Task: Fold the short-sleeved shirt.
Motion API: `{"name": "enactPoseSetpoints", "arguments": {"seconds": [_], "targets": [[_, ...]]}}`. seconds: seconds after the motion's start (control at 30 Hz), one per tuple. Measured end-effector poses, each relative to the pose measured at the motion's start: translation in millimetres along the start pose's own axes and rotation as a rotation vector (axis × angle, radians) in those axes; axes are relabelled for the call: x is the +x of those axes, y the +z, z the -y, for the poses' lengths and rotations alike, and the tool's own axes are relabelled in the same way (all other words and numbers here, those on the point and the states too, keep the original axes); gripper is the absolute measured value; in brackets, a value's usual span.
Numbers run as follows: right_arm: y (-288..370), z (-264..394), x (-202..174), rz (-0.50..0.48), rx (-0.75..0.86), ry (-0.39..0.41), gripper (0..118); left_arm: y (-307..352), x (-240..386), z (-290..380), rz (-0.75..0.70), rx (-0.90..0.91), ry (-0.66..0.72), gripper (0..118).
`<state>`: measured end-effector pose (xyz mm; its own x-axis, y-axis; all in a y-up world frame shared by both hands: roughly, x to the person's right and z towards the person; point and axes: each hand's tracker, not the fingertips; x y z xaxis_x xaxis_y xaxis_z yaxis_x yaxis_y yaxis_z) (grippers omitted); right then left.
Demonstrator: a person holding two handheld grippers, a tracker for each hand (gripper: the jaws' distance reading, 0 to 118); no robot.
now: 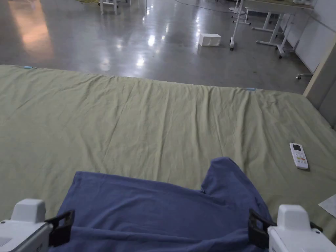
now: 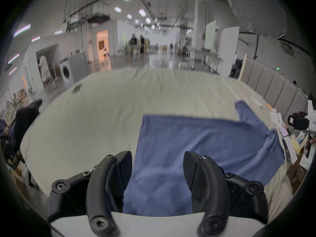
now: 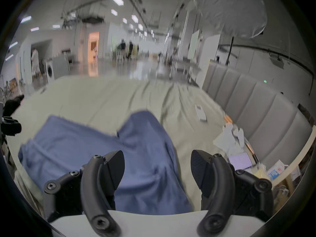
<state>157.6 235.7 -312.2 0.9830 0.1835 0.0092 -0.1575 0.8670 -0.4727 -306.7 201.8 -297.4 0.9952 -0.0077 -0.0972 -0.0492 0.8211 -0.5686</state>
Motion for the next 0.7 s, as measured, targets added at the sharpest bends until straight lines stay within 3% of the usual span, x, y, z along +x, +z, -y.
{"name": "enactPoseSetpoints", "arguments": {"seconds": [0.07,0.13,0.17,0.23,0.27,0.3,0.37,0.5,0.7], "targets": [[3.8,-12.9,-11.9,-0.004,0.106,-0.034,76,5.9,16.6,-17.6,-0.005,0.109,-0.025,63],[6.3,-22.2,-22.1,-0.009,0.201,-0.063,55,12.3,32.0,-32.0,-0.018,0.200,-0.038,56],[7.5,-26.1,-26.8,-0.005,0.240,-0.074,46,16.2,39.1,-37.5,-0.036,0.250,-0.044,47],[10.7,-32.0,-34.6,0.007,0.320,-0.080,43,21.8,50.7,-47.9,-0.067,0.312,-0.056,44],[12.5,-34.8,-37.9,0.017,0.358,-0.074,37,24.3,55.0,-50.7,-0.084,0.342,-0.051,35],[14.5,-37.9,-40.3,0.022,0.397,-0.063,24,26.6,57.9,-53.1,-0.090,0.368,-0.039,17],[14.7,-38.8,-43.9,0.014,0.419,-0.085,7,30.7,60.9,-57.0,-0.082,0.397,-0.022,10],[14.5,-42.6,-47.3,0.018,0.451,-0.080,0,30.9,62.3,-60.3,-0.071,0.407,-0.018,0],[9.1,-44.7,-47.0,0.024,0.446,-0.077,0,16.4,43.7,-57.4,-0.057,0.349,-0.013,0]]}}
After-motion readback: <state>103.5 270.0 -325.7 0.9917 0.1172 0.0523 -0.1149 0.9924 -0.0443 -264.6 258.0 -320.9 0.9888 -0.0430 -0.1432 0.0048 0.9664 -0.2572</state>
